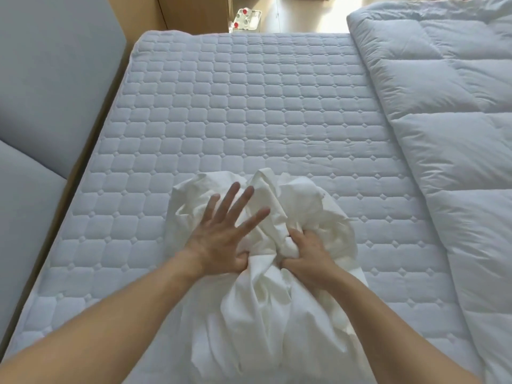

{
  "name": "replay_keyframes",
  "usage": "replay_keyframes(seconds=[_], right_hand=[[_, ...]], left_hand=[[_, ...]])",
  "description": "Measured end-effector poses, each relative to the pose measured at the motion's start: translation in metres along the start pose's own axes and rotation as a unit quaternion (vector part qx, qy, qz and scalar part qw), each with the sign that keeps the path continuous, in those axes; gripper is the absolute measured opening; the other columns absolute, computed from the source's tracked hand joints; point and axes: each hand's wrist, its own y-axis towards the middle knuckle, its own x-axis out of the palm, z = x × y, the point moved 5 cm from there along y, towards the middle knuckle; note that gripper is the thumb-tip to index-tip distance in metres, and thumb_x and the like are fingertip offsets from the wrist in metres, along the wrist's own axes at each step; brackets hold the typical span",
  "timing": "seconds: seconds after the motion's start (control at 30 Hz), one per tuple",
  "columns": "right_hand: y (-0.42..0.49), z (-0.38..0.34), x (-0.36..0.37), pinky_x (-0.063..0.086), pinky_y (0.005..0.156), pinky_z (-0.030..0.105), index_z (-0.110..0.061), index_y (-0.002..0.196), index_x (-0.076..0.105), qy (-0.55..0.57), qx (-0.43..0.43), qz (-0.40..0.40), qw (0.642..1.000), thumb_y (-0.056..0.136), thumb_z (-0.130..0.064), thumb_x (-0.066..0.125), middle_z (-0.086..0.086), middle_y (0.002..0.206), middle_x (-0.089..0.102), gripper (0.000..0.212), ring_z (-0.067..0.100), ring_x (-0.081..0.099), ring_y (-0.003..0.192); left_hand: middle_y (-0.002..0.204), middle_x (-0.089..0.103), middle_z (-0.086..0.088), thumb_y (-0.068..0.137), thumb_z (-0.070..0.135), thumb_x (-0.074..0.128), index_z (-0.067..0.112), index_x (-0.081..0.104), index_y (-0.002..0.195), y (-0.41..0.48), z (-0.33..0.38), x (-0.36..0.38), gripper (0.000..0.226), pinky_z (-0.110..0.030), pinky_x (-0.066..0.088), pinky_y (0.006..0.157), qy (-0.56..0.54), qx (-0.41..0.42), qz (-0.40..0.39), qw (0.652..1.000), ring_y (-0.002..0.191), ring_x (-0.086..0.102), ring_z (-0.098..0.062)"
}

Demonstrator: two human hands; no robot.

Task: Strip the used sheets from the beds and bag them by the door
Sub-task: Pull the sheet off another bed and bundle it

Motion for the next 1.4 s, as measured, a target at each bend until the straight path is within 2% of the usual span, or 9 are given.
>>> replay_keyframes(seconds=[0.13,0.33,0.43,0.6,0.77,0.93,1.07,1.17,1.4], right_hand=[[-0.041,-0.029,-0.012,0.021,0.117,0.039,-0.045,0.15,0.03,0.061,0.02,0.014,0.998,0.055,-0.07,0.045,-0.002,0.15,0.031,0.099,0.019,0.019,0.144],[-0.083,-0.046,0.041,0.0,0.112,0.067,-0.025,0.155,-0.016,-0.097,0.166,0.026,0.981,0.035,-0.102,0.044,0.008,0.163,-0.022,0.155,0.024,-0.027,0.147],[-0.072,-0.035,0.054,-0.003,0.111,0.071,-0.027,0.151,-0.026,-0.136,0.195,0.097,0.966,0.048,-0.095,0.054,0.006,0.16,-0.03,0.148,0.027,-0.034,0.144],[-0.06,0.011,0.051,-0.012,0.113,0.065,-0.045,0.14,-0.04,-0.085,0.208,0.216,0.95,0.039,-0.099,0.05,-0.008,0.157,-0.037,0.145,0.023,-0.042,0.14],[-0.041,0.039,0.052,0.003,0.109,0.075,-0.055,0.136,-0.039,0.008,0.254,0.229,0.939,0.02,-0.098,0.058,-0.01,0.153,-0.042,0.157,0.021,-0.036,0.143],[-0.027,0.055,0.051,0.025,0.114,0.06,-0.06,0.136,-0.034,0.061,0.258,0.199,0.943,0.017,-0.091,0.069,0.008,0.162,0.003,0.16,0.029,0.009,0.15],[-0.023,0.062,0.041,0.04,0.107,0.048,-0.054,0.145,-0.02,0.073,0.243,0.185,0.949,0.017,-0.089,0.073,0.004,0.144,0.042,0.162,0.028,0.043,0.134],[-0.022,0.062,0.038,0.043,0.105,0.041,-0.052,0.151,-0.001,0.157,0.2,0.187,0.949,0.015,-0.08,0.083,-0.011,0.144,0.047,0.162,0.019,0.049,0.13],[-0.038,0.029,0.029,0.047,0.101,0.032,-0.064,0.138,0.027,0.259,0.054,0.238,0.935,0.023,-0.066,0.093,-0.036,0.123,0.056,0.133,-0.002,0.056,0.116]], left_hand=[[0.163,-0.025,0.0,0.062,0.076,0.05,0.046,-0.001,0.154,0.05,-0.005,0.009,0.11,-0.058,-0.013,0.117,0.088,0.175,-0.208,0.958,0.145,-0.034,-0.025],[0.165,0.009,0.012,0.08,0.083,0.03,0.038,0.041,0.144,0.07,0.011,0.033,0.08,-0.071,-0.012,0.11,0.043,0.149,-0.342,0.927,0.148,-0.026,-0.026],[0.161,0.023,0.015,0.086,0.079,0.028,0.039,0.037,0.147,0.062,-0.001,0.045,0.074,-0.072,0.001,0.111,0.0,0.105,-0.35,0.931,0.152,-0.011,-0.023],[0.142,0.046,0.013,0.071,0.09,0.006,0.031,0.05,0.11,0.055,-0.033,0.061,0.084,-0.07,0.008,0.11,-0.019,0.047,-0.273,0.961,0.15,0.008,-0.012],[0.161,0.002,0.025,0.059,0.099,0.008,0.056,0.023,0.144,0.043,-0.083,0.097,0.097,-0.073,-0.002,0.107,-0.041,-0.087,-0.276,0.956,0.145,-0.032,-0.02],[0.162,-0.006,0.022,0.071,0.092,0.035,0.067,0.024,0.139,0.025,-0.094,0.121,0.073,-0.065,-0.007,0.113,-0.144,-0.228,-0.324,0.907,0.146,-0.028,-0.03],[0.158,0.026,0.013,0.056,0.099,0.033,0.048,0.05,0.133,0.023,-0.093,0.115,0.094,-0.051,0.018,0.118,-0.204,-0.247,-0.323,0.891,0.148,0.016,-0.028],[0.102,0.069,0.019,0.05,0.093,0.05,0.043,0.069,0.093,0.01,-0.079,0.096,0.069,-0.029,0.047,0.084,-0.368,-0.32,-0.263,0.832,0.106,0.063,-0.014],[0.076,0.075,0.012,0.046,0.069,0.069,0.023,0.073,0.084,0.003,-0.035,0.046,0.06,-0.017,0.05,0.06,-0.59,-0.329,-0.143,0.723,0.076,0.069,-0.006]])
